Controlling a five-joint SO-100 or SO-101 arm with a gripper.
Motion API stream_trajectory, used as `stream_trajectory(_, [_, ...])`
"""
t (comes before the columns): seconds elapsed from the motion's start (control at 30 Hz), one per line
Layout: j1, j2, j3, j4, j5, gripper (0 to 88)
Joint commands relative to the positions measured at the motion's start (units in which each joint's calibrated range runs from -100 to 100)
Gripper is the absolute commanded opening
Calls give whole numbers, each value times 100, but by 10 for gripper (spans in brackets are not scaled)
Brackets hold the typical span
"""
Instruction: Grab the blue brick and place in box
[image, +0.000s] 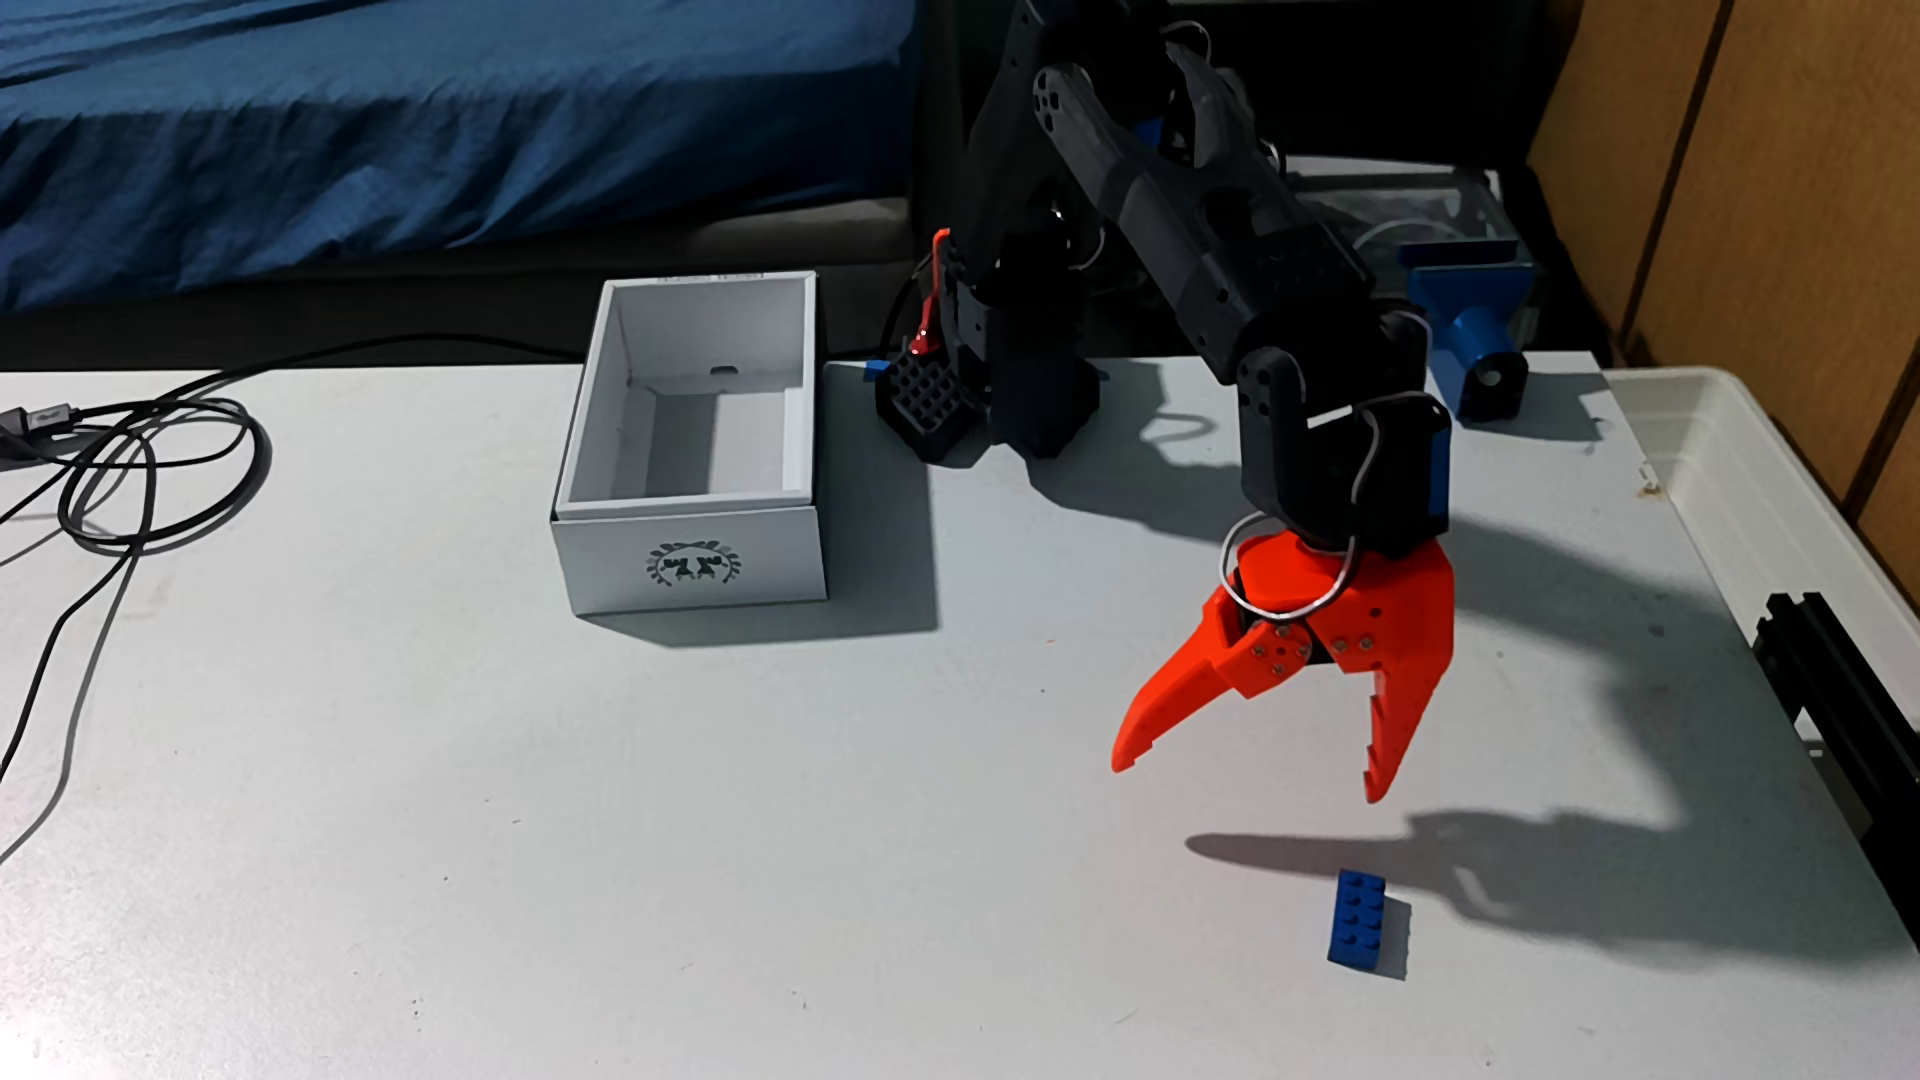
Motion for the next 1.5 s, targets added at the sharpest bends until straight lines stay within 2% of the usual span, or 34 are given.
stream_trajectory(0.0, [13, 109, -575, 212, -43, 505])
stream_trajectory(0.83, [27, 1411, -2429, 298, -90, 505])
stream_trajectory(1.47, [94, 1859, -2820, 290, -159, 496])
